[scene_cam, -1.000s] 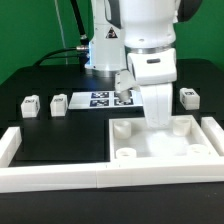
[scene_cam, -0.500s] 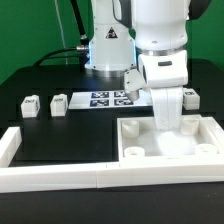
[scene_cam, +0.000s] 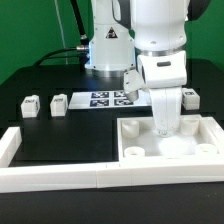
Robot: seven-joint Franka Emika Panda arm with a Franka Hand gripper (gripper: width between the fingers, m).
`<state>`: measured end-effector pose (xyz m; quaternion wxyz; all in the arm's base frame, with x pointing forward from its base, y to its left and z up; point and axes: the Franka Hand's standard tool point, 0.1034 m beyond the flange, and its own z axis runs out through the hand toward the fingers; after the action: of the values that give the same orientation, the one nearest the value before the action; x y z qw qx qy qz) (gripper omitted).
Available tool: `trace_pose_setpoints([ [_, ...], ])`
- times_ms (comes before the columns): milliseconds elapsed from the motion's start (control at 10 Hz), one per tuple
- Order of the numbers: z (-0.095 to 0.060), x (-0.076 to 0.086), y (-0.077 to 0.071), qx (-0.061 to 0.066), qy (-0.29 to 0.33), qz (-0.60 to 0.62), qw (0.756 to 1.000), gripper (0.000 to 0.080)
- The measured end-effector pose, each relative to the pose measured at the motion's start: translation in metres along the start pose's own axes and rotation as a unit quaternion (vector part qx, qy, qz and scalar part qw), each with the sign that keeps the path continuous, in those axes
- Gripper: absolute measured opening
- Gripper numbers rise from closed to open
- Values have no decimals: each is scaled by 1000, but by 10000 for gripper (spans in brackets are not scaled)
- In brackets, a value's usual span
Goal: Assemble square table
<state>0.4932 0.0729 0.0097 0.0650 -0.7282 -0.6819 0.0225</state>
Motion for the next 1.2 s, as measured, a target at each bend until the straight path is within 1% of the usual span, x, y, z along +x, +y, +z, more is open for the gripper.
trace_pose_setpoints([
  [100,0,0,0,0,0,0,1000,636],
  [200,0,0,0,0,0,0,1000,646],
  [700,0,-1,0,0,0,1,1000,649],
  [800,-2,0,0,-1,0,14,1000,649],
  [900,-12,2,-3,-9,-2,45,999,649],
  [1000,-19,5,-13,-14,-6,88,996,649],
  [1100,-26,12,-23,-15,-11,142,990,649],
  [1200,-33,23,-31,-15,-16,196,980,649],
])
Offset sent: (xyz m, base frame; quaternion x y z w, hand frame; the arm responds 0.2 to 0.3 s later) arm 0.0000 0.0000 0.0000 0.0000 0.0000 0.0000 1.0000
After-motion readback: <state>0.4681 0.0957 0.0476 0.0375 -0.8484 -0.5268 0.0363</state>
